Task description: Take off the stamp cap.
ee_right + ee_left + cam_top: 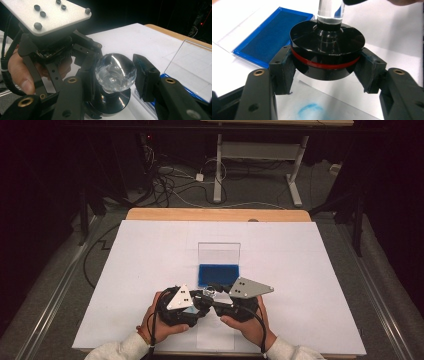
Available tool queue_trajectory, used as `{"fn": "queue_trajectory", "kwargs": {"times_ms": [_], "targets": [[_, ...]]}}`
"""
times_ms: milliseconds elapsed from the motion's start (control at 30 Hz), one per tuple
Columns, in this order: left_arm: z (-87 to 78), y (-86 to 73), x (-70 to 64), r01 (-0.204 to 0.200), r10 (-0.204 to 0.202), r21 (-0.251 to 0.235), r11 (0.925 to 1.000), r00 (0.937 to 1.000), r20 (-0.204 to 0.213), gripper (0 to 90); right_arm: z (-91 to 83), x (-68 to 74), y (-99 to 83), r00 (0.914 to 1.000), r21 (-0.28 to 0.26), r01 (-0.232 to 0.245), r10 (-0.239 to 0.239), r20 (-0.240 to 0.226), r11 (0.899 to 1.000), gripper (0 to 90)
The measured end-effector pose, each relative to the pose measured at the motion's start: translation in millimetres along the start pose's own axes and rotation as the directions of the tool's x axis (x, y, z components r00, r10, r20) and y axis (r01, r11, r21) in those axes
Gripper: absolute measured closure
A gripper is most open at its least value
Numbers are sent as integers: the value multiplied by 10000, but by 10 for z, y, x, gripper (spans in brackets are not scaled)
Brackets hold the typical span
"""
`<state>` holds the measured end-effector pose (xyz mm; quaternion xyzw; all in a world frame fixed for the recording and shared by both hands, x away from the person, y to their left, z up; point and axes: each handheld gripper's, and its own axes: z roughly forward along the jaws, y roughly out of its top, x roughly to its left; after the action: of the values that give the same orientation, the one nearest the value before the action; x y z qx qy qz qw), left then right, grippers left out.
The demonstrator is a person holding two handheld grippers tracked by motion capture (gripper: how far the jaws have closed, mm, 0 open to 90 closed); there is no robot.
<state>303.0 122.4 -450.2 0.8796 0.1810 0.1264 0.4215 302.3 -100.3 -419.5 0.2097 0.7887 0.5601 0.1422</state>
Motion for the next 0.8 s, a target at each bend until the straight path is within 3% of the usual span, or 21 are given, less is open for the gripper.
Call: {"fn": "queue_trajectory", "kwargs": {"times_ms": [33, 133, 300, 533, 633, 667, 700, 733, 767, 800], "targets": [[0, 5, -12, -114, 115, 50, 9999, 9997, -198, 370, 1, -5, -7, 10000, -14, 6, -6, -2, 10000, 569], [-9, -6, 7, -72, 72, -31, 10000, 9999, 78, 369, -5, -7, -4, 10000, -28, -42, 42, -72, 10000, 569], [13, -2, -33, -254, 265, 266, 9993, 9988, -403, 370, 22, -13, -20, 10000, 129, 37, -37, -33, 9999, 569], [29, 24, 1, -358, 391, 672, 9971, 9981, -484, 369, 37, -12, -39, 9999, 186, 136, -136, 45, 9997, 568], [29, 20, 35, -69, 75, 490, 9988, 9999, -119, 370, 30, -23, -52, 10000, 33, 20, -21, 96, 10000, 568], [23, 8, 77, 475, -456, 505, 9976, 9983, -373, 371, 8, -1, -51, 9996, -157, 214, -211, 168, 9996, 568], [-23, -55, 209, 1363, -1354, 164, 9905, 9897, -474, 372, -15, 38, -27, 9971, -56, 684, -681, 326, 9976, 568], [-120, -114, 337, 2129, -2149, -423, 9762, 9754, -492, 371, -30, 55, -11, 9969, 11, 782, -782, 100, 9969, 568], [-225, -115, 388, 2034, -2079, -674, 9768, 9758, -673, 371, -30, 55, -11, 9969, 11, 782, -782, 100, 9969, 568], [-300, -87, 381, 1702, -1775, -729, 9827, 9779, -1105, 371, -61, 61, -4, 9975, -218, 657, -652, 261, 9976, 569]]}}
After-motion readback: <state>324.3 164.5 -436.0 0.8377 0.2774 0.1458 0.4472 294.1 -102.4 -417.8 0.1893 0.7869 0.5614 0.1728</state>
